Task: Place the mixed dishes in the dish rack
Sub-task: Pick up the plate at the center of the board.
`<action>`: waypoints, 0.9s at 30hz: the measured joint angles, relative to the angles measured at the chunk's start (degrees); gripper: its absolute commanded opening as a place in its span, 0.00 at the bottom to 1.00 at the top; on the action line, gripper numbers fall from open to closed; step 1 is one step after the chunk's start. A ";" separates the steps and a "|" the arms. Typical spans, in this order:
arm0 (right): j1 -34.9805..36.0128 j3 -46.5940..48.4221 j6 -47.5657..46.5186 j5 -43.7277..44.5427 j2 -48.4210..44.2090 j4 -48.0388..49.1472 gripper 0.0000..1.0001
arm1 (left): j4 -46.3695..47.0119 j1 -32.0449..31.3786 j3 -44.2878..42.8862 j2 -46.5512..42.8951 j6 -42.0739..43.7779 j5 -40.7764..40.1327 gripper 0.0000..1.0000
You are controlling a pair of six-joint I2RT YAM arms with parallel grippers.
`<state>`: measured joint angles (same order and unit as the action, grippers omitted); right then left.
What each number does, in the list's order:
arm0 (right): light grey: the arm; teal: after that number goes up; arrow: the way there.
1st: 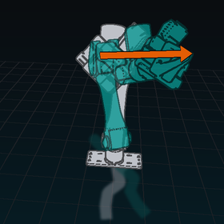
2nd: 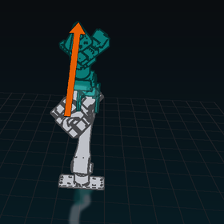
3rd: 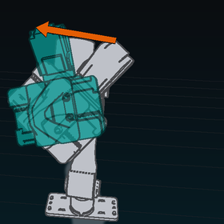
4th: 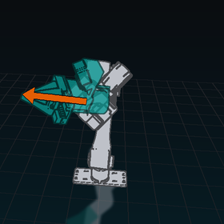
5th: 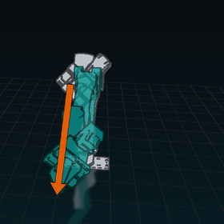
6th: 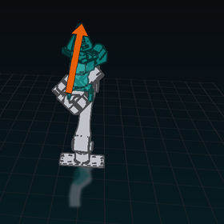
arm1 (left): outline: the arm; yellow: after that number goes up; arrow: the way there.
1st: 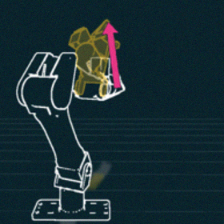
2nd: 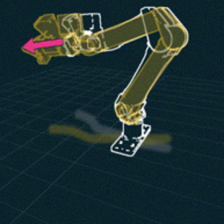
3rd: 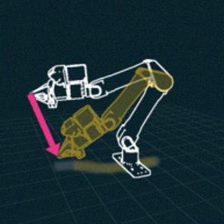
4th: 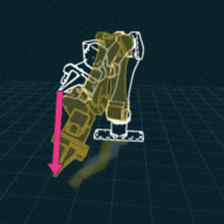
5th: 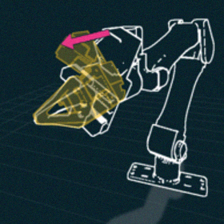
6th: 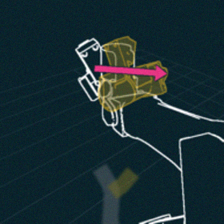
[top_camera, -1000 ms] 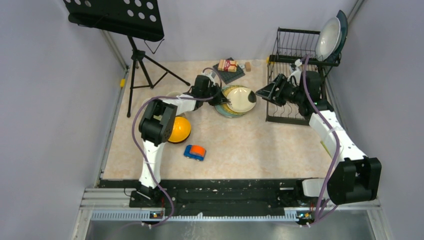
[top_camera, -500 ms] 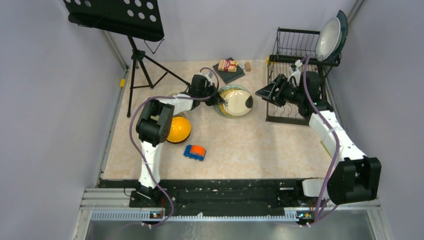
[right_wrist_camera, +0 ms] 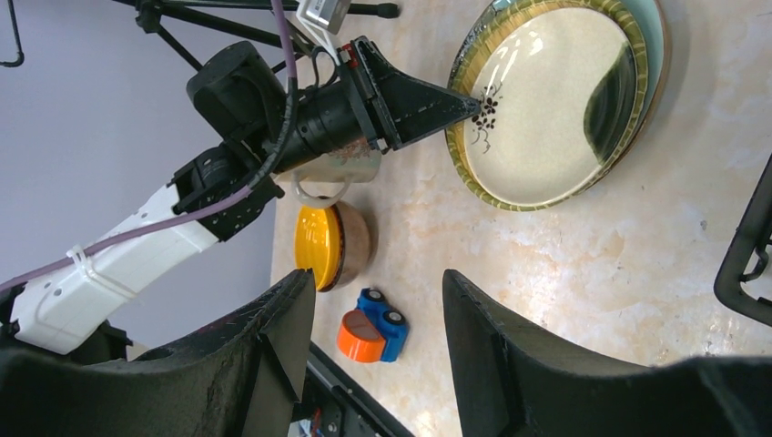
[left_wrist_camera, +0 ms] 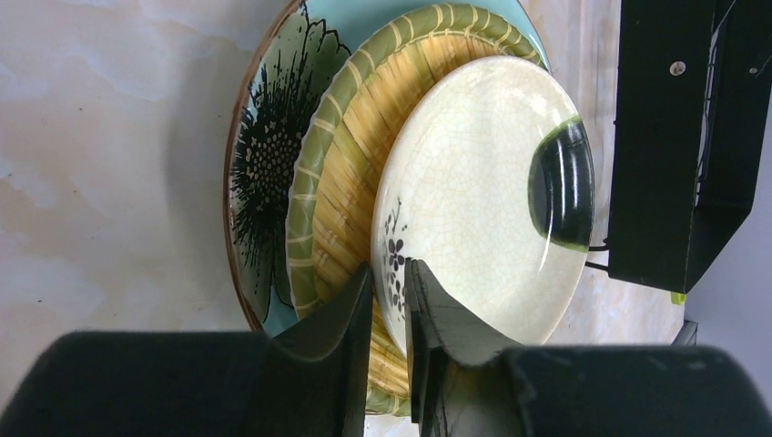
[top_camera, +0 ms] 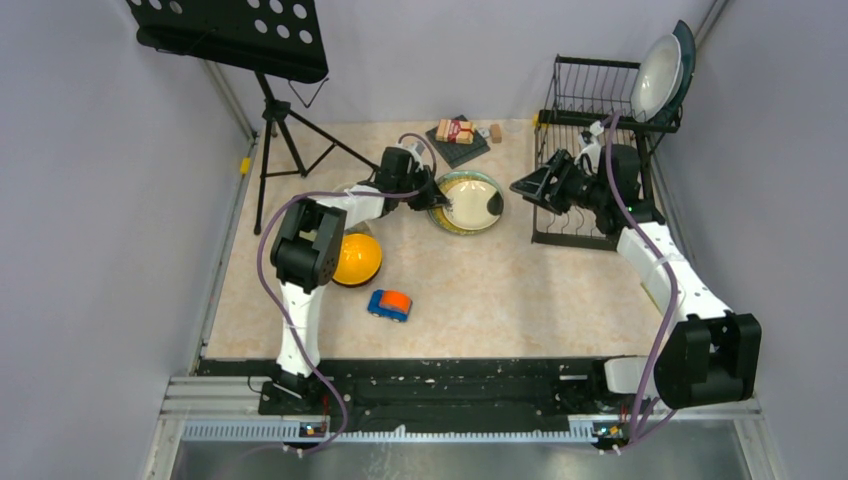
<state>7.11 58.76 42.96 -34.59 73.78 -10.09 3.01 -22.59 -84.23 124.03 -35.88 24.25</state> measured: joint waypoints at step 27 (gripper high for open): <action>0.00 -0.85 1.20 -1.11 0.55 1.27 0.57 | -0.04 0.07 0.00 -0.31 0.22 2.14 0.00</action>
<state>7.11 57.91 44.16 -35.70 74.32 -8.82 2.96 -22.52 -84.23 123.72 -35.66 26.39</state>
